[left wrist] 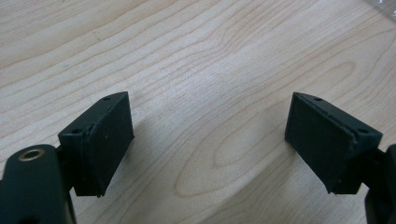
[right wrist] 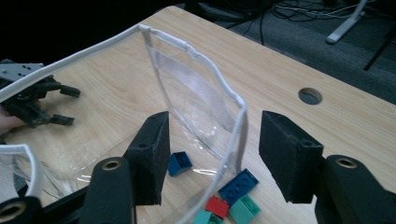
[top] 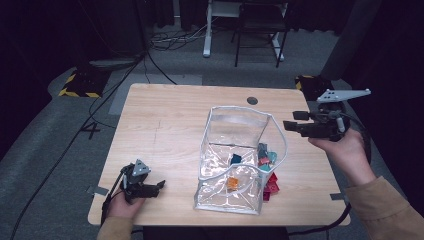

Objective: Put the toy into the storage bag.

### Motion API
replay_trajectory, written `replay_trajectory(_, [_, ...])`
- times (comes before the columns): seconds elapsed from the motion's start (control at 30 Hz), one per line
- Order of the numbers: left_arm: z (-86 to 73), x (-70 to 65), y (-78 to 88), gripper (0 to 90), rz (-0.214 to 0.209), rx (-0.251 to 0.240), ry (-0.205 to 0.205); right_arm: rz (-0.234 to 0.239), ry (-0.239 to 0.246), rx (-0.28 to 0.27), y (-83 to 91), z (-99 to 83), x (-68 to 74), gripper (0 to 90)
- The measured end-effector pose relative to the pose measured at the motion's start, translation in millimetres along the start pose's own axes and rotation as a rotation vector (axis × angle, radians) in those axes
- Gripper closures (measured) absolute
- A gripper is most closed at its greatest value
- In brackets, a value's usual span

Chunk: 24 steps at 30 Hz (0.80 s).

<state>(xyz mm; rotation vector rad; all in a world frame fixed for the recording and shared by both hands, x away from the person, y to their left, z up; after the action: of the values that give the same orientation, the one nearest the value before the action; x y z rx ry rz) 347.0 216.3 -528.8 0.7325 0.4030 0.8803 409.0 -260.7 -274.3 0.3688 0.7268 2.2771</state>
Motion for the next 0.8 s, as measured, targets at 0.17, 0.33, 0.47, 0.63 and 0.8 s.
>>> replay_trajectory(0.17, [0.1,0.1,0.0,15.7,0.001,-0.001,-0.001,-0.046,-0.046,-0.003,11.8,-13.5,-17.2,43.7])
replay_trajectory(0.33, [-0.2,0.1,0.2,15.7,0.002,-0.001,0.002,-0.072,-0.079,-0.004,17.0,-24.3,-30.3,43.9])
replay_trajectory(0.47, [-0.2,0.1,0.2,15.7,0.002,-0.001,0.002,-0.095,-0.095,-0.009,18.8,-32.7,-38.7,43.9])
replay_trajectory(0.63, [-0.5,0.3,0.6,15.7,0.001,0.002,0.0,-0.145,-0.113,-0.001,14.5,-50.3,-52.1,43.9])
replay_trajectory(0.8, [-0.5,0.3,0.6,15.7,0.001,0.002,0.001,-0.171,-0.161,0.016,4.4,-70.5,-67.7,44.0])
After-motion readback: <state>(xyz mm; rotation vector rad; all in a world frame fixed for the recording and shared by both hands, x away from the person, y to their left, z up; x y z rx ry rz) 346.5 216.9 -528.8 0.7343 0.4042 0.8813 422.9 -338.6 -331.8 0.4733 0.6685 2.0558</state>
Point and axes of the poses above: each handheld gripper's, and its own axes: y roughly backward along the jaws, z roughly out of its top, x roughly to its left, the point moved 3 cm from there along -y, roughly forward along the jaws
